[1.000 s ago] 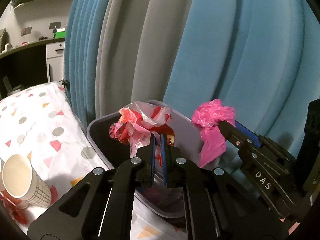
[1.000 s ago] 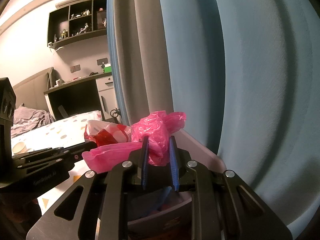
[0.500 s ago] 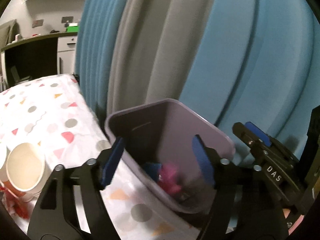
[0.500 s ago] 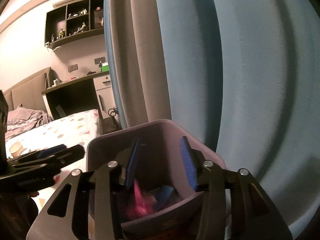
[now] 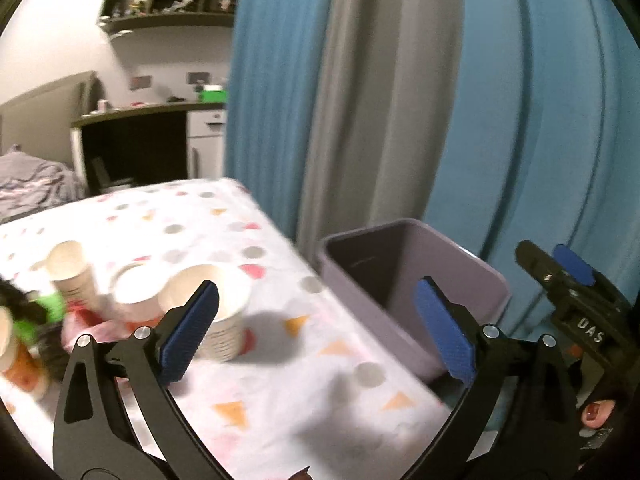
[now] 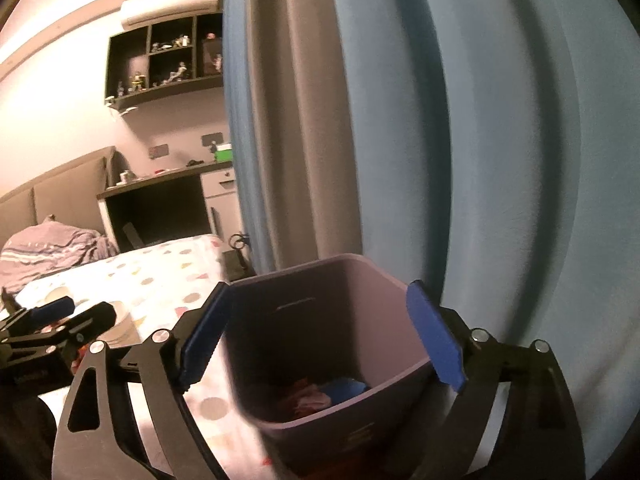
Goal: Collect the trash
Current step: 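Move both open tools back toward the table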
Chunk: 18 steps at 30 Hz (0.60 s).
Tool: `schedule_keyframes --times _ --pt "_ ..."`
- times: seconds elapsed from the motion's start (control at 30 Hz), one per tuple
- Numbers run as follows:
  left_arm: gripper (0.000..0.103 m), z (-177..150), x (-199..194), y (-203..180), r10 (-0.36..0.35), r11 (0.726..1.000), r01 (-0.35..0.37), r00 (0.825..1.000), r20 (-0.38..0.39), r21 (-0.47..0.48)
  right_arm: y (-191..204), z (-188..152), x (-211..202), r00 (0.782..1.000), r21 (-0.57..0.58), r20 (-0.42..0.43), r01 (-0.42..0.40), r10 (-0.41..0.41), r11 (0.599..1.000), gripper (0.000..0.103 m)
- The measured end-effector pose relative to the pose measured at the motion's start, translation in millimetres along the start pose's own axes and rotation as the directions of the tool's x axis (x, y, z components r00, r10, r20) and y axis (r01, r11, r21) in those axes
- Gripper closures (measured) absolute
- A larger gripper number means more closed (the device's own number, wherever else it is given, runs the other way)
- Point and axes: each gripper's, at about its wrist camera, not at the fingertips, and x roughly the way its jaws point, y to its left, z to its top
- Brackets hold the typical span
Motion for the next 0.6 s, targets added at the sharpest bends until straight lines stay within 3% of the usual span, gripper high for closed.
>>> schedule_keyframes --times 0.23,0.6 --pt "0.006 -13 -48 52 0.152 0.987 -0.15 0.988 0.031 -0.063 34 -4 -22 0.996 -0.018 0.005 -0.087 0.087 0.996 0.015" --pt "0.006 -48 -117 137 0.346 0.929 -0.339 0.938 0.02 -0.148 99 -16 -37 0.979 -0.066 -0.027 -0.202 0.201 0.977 0.014"
